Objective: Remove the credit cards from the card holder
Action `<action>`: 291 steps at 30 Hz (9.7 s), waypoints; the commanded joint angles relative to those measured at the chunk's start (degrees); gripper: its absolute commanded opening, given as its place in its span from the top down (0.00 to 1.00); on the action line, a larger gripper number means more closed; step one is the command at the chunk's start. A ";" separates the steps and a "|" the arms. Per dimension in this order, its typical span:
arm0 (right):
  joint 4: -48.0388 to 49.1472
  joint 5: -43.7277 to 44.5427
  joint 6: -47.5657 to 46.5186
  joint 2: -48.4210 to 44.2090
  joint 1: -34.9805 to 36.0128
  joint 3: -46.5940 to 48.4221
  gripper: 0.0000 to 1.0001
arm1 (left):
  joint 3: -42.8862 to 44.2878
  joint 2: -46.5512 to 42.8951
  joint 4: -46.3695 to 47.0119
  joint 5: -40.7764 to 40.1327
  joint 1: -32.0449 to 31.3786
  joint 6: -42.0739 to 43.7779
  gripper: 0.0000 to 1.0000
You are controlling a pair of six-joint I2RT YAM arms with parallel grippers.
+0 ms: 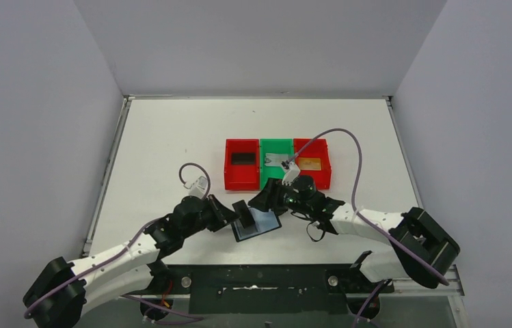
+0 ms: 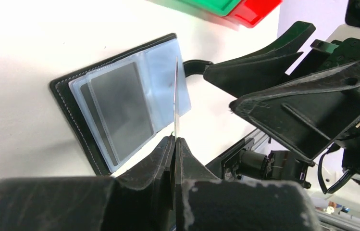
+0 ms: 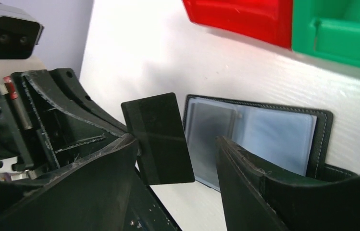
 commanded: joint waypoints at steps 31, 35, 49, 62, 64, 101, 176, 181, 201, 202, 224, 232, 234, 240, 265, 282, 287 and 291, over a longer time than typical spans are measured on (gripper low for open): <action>15.15 -28.01 1.42 -6.85 -6.08 6.18 0.67 | 10.22 -13.64 1.86 3.99 1.11 17.92 1.00; 15.81 -28.15 1.72 -7.49 -6.82 5.37 0.76 | 10.13 -14.28 0.76 2.88 1.11 17.83 1.00; 14.46 -27.76 -0.70 -7.98 -7.05 5.67 0.98 | 10.90 -17.55 -7.58 -6.80 1.17 14.97 0.45; -19.90 8.81 -35.24 -7.11 -4.47 20.32 0.98 | 14.80 -21.59 -28.79 -22.63 1.20 11.74 0.12; -19.12 12.52 -42.69 -6.10 -2.82 21.58 0.98 | 15.17 -21.52 -31.93 -24.32 1.20 10.28 0.11; -33.75 13.20 -101.35 32.19 0.23 54.74 0.99 | 17.82 -29.66 -49.54 -32.94 1.37 5.03 0.07; -15.08 14.57 -69.96 23.05 -2.45 48.14 0.36 | 16.63 -27.65 -46.92 -29.25 1.46 4.62 0.07; -21.01 21.95 -37.55 12.25 -2.30 40.97 0.25 | 17.34 -24.37 -46.11 -28.45 1.53 4.64 0.06; -35.48 29.77 -8.29 16.49 14.42 30.13 0.31 | 16.60 -25.41 -48.45 -31.10 1.68 0.81 0.06; -36.79 30.47 -8.30 17.54 15.12 31.25 0.32 | 16.49 -25.64 -48.50 -31.12 1.62 0.74 0.06; -41.64 32.47 -6.08 26.07 17.63 34.42 0.51 | 14.52 -26.00 -46.38 -29.21 1.64 -0.55 0.06; -39.57 31.22 -5.28 24.26 17.00 33.18 0.75 | 13.68 -25.21 -44.22 -27.81 1.64 0.05 0.06; -37.74 29.69 -5.38 23.55 16.31 32.09 0.82 | 13.48 -24.41 -43.02 -26.69 1.64 0.60 0.06; -33.22 24.65 -4.32 22.11 14.01 28.63 1.00 | 13.04 -20.52 -39.91 -23.41 1.64 1.93 0.06; -5.52 8.56 7.67 15.98 2.50 6.31 1.00 | 8.46 1.39 -11.65 -1.80 2.67 3.88 0.21; -4.06 7.94 8.94 16.30 0.45 3.67 1.00 | 7.63 17.62 3.40 5.31 3.32 2.24 0.35; -3.57 7.58 8.93 16.22 0.35 3.53 1.00 | 8.59 20.47 8.05 8.09 3.31 2.82 0.50; -3.12 7.00 8.69 16.22 0.36 3.66 0.98 | 9.91 21.98 10.06 10.26 3.22 3.69 0.62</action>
